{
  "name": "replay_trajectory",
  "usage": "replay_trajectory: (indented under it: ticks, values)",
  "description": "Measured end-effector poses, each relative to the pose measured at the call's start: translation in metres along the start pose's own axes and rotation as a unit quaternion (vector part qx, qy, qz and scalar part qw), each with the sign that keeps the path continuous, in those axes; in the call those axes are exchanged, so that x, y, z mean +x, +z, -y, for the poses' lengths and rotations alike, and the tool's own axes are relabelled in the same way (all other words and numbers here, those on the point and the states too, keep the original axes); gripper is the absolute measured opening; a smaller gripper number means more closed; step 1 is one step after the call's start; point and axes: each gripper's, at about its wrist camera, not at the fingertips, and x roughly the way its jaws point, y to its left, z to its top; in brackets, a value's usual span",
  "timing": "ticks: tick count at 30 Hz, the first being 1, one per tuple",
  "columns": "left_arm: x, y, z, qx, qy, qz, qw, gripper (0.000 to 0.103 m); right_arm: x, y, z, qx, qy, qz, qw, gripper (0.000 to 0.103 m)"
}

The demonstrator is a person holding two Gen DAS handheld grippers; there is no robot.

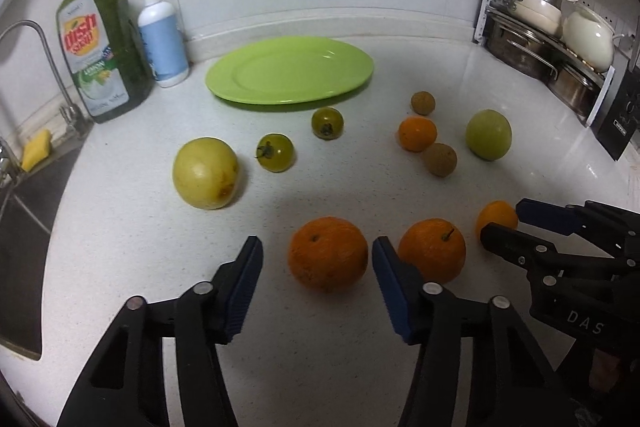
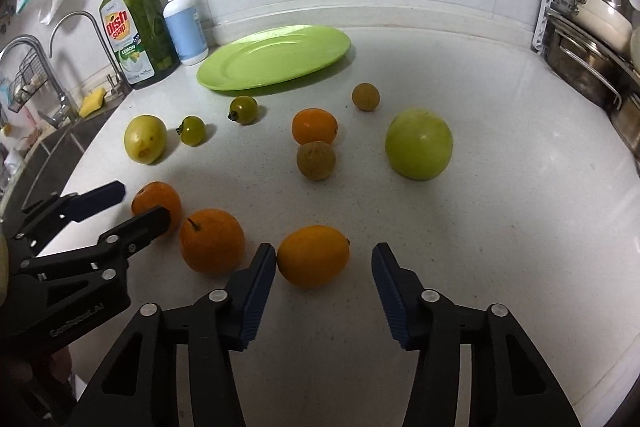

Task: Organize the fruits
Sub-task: 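Reach the left tool to the orange and close its fingers on it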

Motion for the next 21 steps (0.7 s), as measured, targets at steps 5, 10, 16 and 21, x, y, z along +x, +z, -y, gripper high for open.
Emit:
replay_trajectory:
  ticks: [5,10,16,21]
  values:
    - [0.003,0.002,0.003,0.004,-0.010,-0.005,0.9999,0.043,0.002,0.003,-0.003,-0.011,0.010,-0.007,1.000,0.040]
    - [0.004,0.004,0.002,0.001,-0.012,-0.005,0.9999,0.042,0.003,0.005,-0.002,-0.013,0.012,-0.008,1.000,0.040]
    - [0.003,0.005,0.000,0.000,-0.011,-0.002,0.9999,0.042,0.002,0.009,-0.003,-0.018,0.012,-0.004,1.000,0.040]
    - [-0.003,0.009,-0.003,-0.001,-0.008,0.006,0.9999,0.042,0.001,0.016,-0.005,-0.020,0.017,0.003,1.000,0.040]
